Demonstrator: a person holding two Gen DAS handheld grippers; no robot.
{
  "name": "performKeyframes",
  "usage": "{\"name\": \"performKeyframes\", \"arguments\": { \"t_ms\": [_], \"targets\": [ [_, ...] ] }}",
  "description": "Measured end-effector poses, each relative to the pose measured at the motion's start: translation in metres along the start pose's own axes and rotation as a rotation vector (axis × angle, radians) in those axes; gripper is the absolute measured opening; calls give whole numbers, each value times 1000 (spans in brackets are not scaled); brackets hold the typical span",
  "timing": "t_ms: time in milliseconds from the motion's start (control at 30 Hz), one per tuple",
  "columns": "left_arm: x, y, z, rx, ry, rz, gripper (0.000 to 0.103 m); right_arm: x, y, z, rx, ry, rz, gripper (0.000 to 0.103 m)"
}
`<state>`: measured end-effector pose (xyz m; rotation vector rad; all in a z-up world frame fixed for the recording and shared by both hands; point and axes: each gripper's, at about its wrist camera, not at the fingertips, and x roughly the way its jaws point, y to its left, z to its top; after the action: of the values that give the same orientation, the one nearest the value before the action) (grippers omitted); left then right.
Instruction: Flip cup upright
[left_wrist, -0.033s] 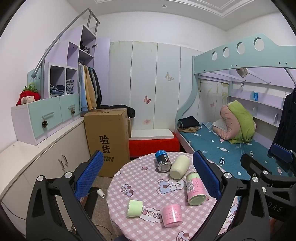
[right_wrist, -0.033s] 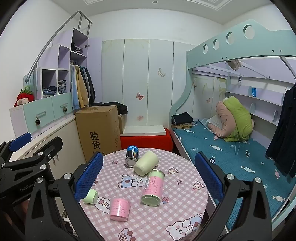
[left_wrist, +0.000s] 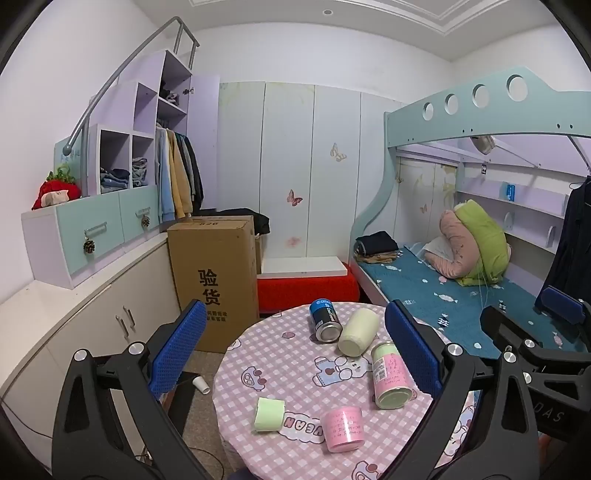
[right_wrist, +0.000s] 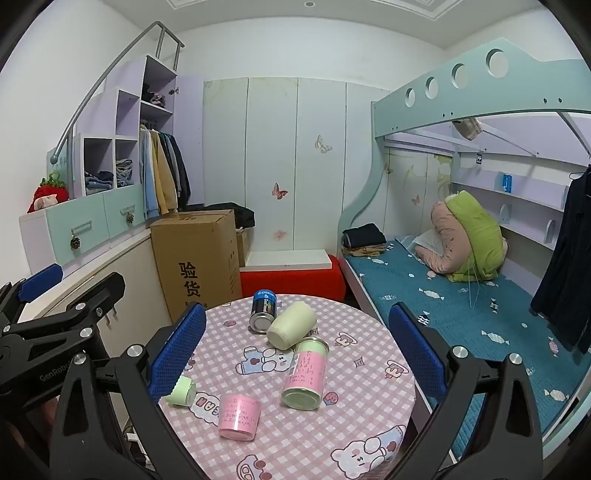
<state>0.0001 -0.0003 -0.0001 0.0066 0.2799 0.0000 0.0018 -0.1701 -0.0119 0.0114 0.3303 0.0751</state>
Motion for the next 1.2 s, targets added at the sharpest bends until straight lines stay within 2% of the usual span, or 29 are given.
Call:
{"name": "performKeyframes", "arguments": {
  "t_ms": [1200],
  "targets": [
    [1, -6, -5, -6, 8, -4, 97, 1, -1, -2, -5, -6, -4, 96]
  ]
}}
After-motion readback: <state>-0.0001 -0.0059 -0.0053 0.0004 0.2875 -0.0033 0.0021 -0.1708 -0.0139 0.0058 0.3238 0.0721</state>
